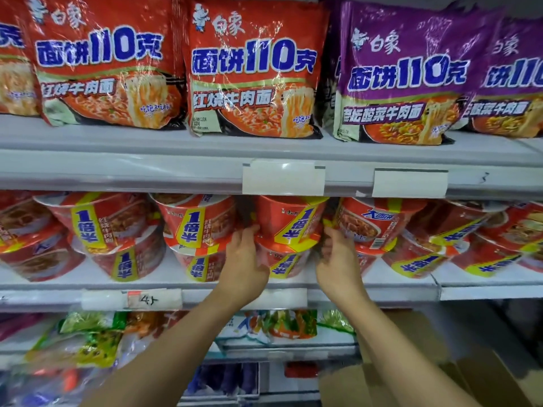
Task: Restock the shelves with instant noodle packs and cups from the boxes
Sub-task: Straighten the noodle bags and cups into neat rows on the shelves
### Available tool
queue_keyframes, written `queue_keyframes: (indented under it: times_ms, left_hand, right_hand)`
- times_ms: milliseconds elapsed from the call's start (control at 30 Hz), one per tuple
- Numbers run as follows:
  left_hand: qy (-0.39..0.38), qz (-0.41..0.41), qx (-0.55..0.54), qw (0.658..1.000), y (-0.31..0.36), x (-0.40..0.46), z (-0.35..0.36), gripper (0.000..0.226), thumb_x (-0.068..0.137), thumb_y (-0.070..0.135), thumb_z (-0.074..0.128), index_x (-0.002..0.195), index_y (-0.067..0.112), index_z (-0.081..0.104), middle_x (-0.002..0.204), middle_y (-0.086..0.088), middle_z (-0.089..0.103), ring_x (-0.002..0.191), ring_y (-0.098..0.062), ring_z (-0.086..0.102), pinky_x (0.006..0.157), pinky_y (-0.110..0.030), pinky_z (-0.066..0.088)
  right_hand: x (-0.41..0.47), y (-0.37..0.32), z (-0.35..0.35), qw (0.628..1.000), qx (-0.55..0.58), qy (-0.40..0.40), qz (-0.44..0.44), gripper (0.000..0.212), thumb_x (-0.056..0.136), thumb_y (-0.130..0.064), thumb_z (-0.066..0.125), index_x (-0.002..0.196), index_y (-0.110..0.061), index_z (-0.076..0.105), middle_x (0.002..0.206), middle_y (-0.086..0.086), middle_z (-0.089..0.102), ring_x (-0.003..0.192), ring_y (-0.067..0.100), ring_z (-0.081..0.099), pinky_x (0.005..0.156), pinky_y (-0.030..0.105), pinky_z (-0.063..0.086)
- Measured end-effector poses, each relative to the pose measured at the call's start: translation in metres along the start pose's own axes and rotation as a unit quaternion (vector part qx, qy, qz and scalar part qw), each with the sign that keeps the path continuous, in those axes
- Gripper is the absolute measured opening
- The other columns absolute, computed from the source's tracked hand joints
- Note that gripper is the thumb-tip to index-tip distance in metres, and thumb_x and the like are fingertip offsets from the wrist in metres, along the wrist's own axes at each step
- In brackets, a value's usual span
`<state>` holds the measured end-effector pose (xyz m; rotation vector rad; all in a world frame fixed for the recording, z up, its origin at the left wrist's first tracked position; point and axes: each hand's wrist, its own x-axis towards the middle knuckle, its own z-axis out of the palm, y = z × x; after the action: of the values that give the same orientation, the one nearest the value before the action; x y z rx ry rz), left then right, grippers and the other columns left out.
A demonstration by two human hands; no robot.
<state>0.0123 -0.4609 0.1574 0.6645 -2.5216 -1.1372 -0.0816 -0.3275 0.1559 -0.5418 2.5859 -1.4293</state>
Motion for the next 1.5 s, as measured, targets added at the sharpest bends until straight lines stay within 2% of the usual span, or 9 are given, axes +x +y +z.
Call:
queue_keyframes:
  times_ms: [167,300,400,667,833,1000,1233,1367,1500]
  left_hand:
    - [0.015,-0.017,0.059,0.998,0.004,-0.004,0.005,0.068,0.079,-0.010,0.055,0.141,0.013,0.038,0.143,-0.012,0.030,0.125,-0.030,0.043,0.105,-0.027,0.033]
    - [0.022,0.005,0.081,0.996,0.002,-0.006,0.005,0.069,0.076,-0.015,0.053,0.139,0.012,0.045,0.134,-0.011,0.052,0.120,-0.026,0.050,0.100,-0.025,0.038]
    - [0.046,0.010,0.094,0.995,0.004,-0.009,0.004,0.069,0.076,-0.016,0.053,0.138,0.013,0.047,0.129,-0.009,0.059,0.114,-0.028,0.055,0.098,-0.027,0.042]
    - [0.077,0.012,0.141,0.987,0.009,-0.012,0.007,0.054,0.076,-0.011,0.057,0.126,0.012,0.057,0.111,-0.010,0.067,0.096,-0.030,0.062,0.087,-0.035,0.052]
    - [0.087,0.019,0.154,0.984,0.009,-0.014,0.009,0.048,0.077,-0.009,0.061,0.121,0.011,0.061,0.111,-0.009,0.068,0.095,-0.029,0.063,0.086,-0.032,0.052]
    - [0.094,0.015,0.157,0.983,0.007,-0.013,0.009,0.048,0.077,-0.009,0.061,0.122,0.010,0.061,0.112,-0.009,0.067,0.098,-0.028,0.063,0.088,-0.032,0.051]
    - [0.097,0.019,0.158,0.982,0.007,-0.015,0.009,0.047,0.078,-0.006,0.062,0.122,0.011,0.061,0.113,-0.007,0.067,0.098,-0.025,0.063,0.087,-0.027,0.048]
    - [0.092,0.007,0.146,0.985,0.006,-0.015,0.008,0.053,0.078,-0.003,0.064,0.127,0.015,0.057,0.119,-0.004,0.064,0.103,-0.022,0.061,0.089,-0.027,0.048]
    - [0.097,-0.003,0.104,0.990,0.009,-0.013,0.004,0.074,0.080,0.009,0.069,0.143,0.021,0.033,0.136,-0.004,0.040,0.120,-0.023,0.048,0.096,-0.030,0.044]
  right_hand:
    - [-0.013,-0.006,-0.010,0.997,-0.024,-0.078,-0.019,0.047,0.091,0.005,0.048,0.133,-0.016,0.049,0.122,-0.001,0.056,0.118,0.017,0.052,0.091,0.022,0.037]
    - [-0.017,-0.009,-0.012,0.996,-0.008,-0.084,-0.017,0.047,0.091,0.007,0.047,0.132,-0.017,0.050,0.126,-0.001,0.056,0.114,0.010,0.050,0.092,0.019,0.035]
    - [-0.018,-0.009,-0.013,0.996,-0.014,-0.085,-0.015,0.052,0.090,0.009,0.047,0.134,-0.018,0.048,0.132,0.001,0.055,0.123,0.018,0.051,0.094,0.021,0.036]
    - [-0.015,-0.012,-0.014,0.995,-0.026,-0.097,-0.002,0.049,0.092,0.004,0.050,0.135,-0.019,0.046,0.133,0.001,0.055,0.122,0.021,0.052,0.095,0.027,0.040]
    - [-0.014,-0.012,-0.017,0.995,-0.045,-0.094,-0.006,0.047,0.090,0.005,0.050,0.132,-0.018,0.050,0.127,0.003,0.059,0.116,0.020,0.054,0.089,0.025,0.040]
    - [-0.014,-0.013,-0.017,0.993,-0.062,-0.096,-0.001,0.049,0.088,0.006,0.052,0.132,-0.017,0.051,0.131,0.005,0.050,0.117,0.021,0.054,0.100,0.034,0.046]
    - [-0.013,-0.012,-0.016,0.993,-0.065,-0.096,0.005,0.050,0.088,0.006,0.052,0.132,-0.016,0.050,0.133,0.005,0.047,0.118,0.021,0.053,0.102,0.038,0.046]
    - [-0.013,-0.011,-0.015,0.993,-0.071,-0.098,0.008,0.050,0.090,0.004,0.051,0.134,-0.018,0.046,0.136,0.004,0.041,0.120,0.021,0.050,0.101,0.035,0.044]
    - [-0.012,-0.014,-0.017,0.998,-0.028,-0.058,-0.003,0.060,0.091,-0.006,0.057,0.142,-0.023,0.032,0.144,0.002,0.030,0.131,0.022,0.041,0.109,0.040,0.037]
